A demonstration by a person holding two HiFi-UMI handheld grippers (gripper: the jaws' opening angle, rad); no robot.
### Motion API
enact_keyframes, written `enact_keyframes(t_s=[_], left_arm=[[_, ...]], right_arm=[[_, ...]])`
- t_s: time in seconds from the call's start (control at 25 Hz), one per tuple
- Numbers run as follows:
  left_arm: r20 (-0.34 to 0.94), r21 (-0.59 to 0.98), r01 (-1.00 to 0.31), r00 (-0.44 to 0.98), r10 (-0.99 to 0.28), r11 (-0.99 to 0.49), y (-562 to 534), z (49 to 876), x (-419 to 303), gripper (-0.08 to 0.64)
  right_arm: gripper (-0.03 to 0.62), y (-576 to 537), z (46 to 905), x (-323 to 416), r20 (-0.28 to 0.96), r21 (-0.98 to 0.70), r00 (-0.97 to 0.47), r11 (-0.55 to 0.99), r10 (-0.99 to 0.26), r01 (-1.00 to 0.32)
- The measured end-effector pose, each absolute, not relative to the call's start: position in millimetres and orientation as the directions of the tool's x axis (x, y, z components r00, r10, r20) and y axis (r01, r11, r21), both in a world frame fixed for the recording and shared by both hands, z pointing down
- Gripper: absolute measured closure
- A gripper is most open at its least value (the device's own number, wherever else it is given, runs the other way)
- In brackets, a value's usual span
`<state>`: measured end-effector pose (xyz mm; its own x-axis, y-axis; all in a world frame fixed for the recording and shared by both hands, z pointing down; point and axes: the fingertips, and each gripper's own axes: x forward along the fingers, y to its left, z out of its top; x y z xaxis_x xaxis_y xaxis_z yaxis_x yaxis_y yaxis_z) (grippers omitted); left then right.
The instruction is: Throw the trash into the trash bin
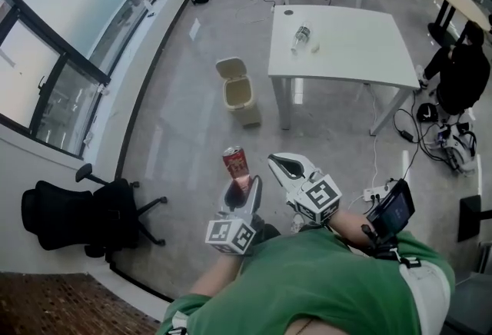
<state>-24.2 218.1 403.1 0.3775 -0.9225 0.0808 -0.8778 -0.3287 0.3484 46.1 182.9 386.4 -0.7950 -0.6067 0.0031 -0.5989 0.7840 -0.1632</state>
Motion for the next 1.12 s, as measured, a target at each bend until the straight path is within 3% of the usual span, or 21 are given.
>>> enact_keyframes(t_s=[0.56, 1.12], left_arm=[[0.084, 0.366, -0.856, 0.421, -0.903, -0.365, 145.8, 412.0, -42.8, 0.313], [0.047, 0.404, -0.817, 0.468, -0.882, -0.412, 34.8, 403.0, -130.0, 0.313]], right_arm=[[0.589, 112.1, 391.7, 33.4, 0.018, -0.148, -0.747, 0.737, -0.665, -0.659], [0.589, 11.8, 383.8, -48.2, 0.059, -0.107, -0.694, 0.686, -0.718, -0.719]])
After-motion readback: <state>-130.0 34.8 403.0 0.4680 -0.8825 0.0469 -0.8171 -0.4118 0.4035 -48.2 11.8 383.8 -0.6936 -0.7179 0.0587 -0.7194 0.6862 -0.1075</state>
